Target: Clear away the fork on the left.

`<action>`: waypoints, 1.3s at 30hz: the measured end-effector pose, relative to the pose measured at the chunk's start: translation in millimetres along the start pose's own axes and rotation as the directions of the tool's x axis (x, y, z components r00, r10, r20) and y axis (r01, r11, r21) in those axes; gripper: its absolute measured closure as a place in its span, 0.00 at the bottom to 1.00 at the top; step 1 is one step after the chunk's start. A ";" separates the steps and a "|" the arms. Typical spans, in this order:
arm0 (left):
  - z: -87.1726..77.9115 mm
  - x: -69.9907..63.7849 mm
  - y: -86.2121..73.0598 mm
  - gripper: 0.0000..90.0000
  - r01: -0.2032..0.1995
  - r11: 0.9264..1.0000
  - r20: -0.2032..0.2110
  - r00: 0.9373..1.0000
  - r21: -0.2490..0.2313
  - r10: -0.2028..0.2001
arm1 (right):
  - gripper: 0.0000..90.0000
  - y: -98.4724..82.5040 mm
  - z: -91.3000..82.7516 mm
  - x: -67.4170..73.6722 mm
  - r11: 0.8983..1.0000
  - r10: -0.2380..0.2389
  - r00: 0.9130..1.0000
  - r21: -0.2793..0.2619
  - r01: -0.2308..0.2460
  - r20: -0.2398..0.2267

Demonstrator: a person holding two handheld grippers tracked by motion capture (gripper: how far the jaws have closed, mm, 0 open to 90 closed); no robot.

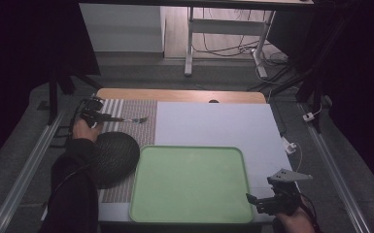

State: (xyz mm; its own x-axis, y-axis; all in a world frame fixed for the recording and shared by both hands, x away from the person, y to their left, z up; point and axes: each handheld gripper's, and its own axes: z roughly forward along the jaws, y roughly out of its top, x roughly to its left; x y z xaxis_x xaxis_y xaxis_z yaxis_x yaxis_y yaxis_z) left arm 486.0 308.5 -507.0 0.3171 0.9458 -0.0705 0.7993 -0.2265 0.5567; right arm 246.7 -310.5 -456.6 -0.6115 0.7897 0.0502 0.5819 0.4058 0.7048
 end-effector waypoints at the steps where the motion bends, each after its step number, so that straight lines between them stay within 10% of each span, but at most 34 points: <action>1: 1.5 0.8 1.0 0.99 0.001 1.000 -0.004 1.000 0.000 -0.001 | 0.01 0.1 0.1 0.3 1.000 0.001 1.000 0.000 -0.001 0.000; 20: 21.2 15.6 10.0 0.99 0.074 0.997 -0.059 0.996 0.019 -0.072 | 0.01 -0.3 -0.7 -0.8 1.000 0.002 1.000 -0.006 -0.002 -0.002; 39: 22.1 25.9 15.7 0.99 0.044 0.995 -0.096 0.995 0.088 -0.035 | 0.01 -0.2 -0.1 -0.7 1.000 0.005 1.000 -0.003 -0.005 -0.001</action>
State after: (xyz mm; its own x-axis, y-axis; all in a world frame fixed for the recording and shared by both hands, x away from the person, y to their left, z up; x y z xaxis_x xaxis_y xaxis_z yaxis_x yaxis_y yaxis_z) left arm 518.0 324.3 -518.4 0.2386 0.9711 -0.0104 0.8543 -0.2048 0.4778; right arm 247.0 -311.2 -456.8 -0.6092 0.7912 0.0545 0.5834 0.4005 0.7066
